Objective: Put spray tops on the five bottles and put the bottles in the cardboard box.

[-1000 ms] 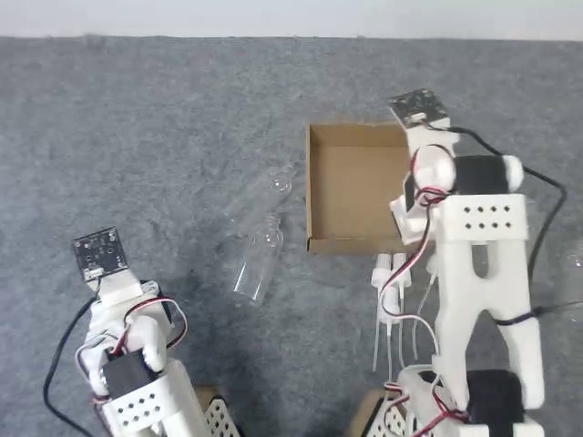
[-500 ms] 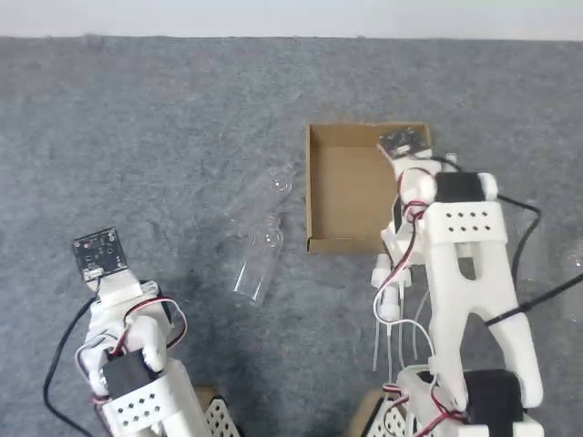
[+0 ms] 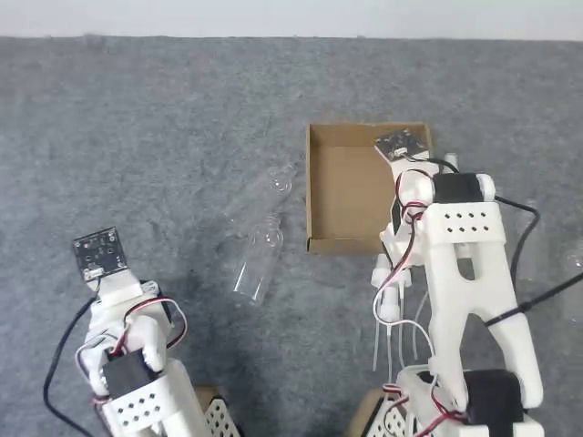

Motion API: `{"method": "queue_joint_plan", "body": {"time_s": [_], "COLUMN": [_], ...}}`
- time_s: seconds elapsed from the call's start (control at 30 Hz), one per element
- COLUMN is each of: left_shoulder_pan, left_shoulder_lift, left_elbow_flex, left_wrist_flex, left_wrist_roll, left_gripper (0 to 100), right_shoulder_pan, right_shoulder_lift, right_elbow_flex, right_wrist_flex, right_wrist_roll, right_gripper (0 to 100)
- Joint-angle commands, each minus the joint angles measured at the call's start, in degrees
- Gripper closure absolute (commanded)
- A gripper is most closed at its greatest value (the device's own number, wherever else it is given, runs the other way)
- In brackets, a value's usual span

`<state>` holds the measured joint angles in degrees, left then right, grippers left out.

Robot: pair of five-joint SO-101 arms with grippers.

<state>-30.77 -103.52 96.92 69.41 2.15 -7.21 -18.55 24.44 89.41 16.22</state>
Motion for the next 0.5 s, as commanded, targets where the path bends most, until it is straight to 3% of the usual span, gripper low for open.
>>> {"method": "queue_joint_plan", "body": {"time_s": [0.0, 0.47], "left_shoulder_pan": [0.0, 0.09], "left_shoulder_lift": [-0.97, -0.97], "left_elbow_flex": [-0.4, -0.4], "left_wrist_flex": [-0.35, -3.43], "left_wrist_roll": [-0.18, -0.09], "left_gripper": [98, 98], "right_shoulder_pan": [-0.75, -2.77], "right_shoulder_lift": [-3.3, -3.56], "right_elbow_flex": [-0.26, -1.05], "right_wrist_flex": [0.31, 0.48], "right_wrist_roll": [0.35, 0.26], "right_gripper": [81.9, 81.7]}}
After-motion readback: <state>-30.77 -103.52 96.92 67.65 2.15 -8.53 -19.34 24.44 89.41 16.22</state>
